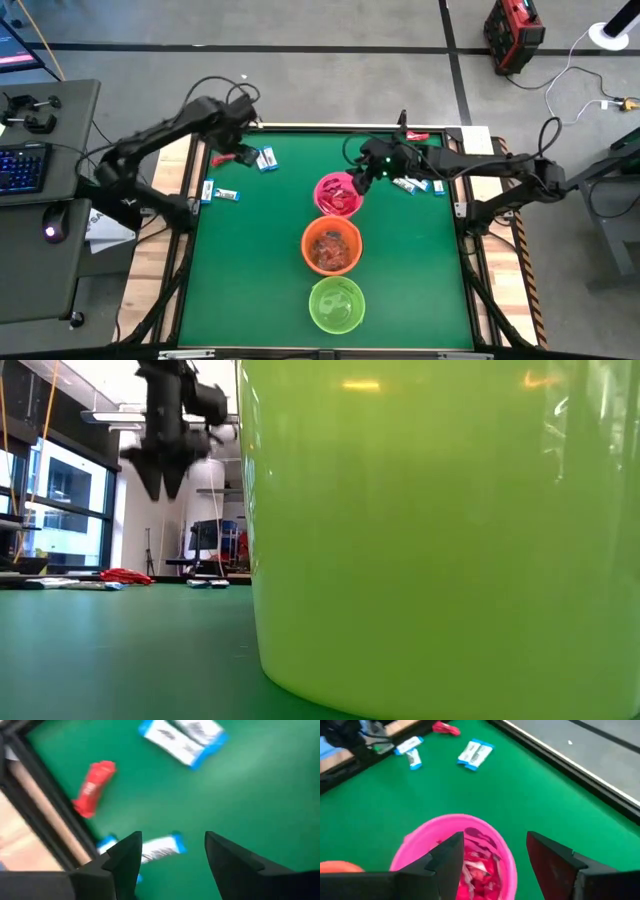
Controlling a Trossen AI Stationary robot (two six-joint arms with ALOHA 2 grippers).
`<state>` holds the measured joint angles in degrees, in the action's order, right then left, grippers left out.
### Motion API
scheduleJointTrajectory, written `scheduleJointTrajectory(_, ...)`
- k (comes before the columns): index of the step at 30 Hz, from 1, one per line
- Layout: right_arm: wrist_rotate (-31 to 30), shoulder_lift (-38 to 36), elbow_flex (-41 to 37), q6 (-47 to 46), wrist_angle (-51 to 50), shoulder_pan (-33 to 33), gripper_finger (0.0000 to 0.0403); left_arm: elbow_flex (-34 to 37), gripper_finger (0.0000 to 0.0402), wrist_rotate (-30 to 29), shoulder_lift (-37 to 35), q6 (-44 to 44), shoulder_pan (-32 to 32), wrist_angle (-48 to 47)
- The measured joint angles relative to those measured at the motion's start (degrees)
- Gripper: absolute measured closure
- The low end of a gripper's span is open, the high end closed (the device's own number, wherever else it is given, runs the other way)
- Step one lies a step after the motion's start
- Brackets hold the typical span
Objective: Sort candy by brand, put in halloween buckets
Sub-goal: Put the red chocolate into the pink bucket
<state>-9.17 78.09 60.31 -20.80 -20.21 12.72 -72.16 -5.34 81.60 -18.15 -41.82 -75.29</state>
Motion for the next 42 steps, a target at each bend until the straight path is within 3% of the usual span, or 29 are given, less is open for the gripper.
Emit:
scheduleJointTrajectory(7, 0.1, 0.3, 0.0, -6.2, -0.5, 0.7, 0.0194, 0.0, 0.0204, -4.0, 15.2, 9.8, -10.5, -0.7)
scheduleJointTrajectory(14, 0.1, 0.3, 0.0, -7.8, -0.3, -1.1, 0.0194, 0.0, 0.0204, -7.1, 25.7, 14.3, -13.6, 0.8)
scheduleJointTrajectory(21, 0.0, 0.3, 0.0, -7.9, 0.4, -1.2, 0.0194, -0.1, 0.0204, -11.8, 26.5, 18.4, -14.5, 6.6)
scheduleJointTrajectory(33, -2.0, 0.3, 0.0, -9.4, 0.4, -1.2, 0.0194, 0.9, 0.0204, -6.7, 26.5, 21.5, -18.1, 9.7)
scheduleJointTrajectory(42, -2.2, 0.3, 0.0, -9.4, 0.3, -1.2, 0.0194, 1.9, 0.0204, -6.9, 27.1, 20.9, -17.5, 10.0)
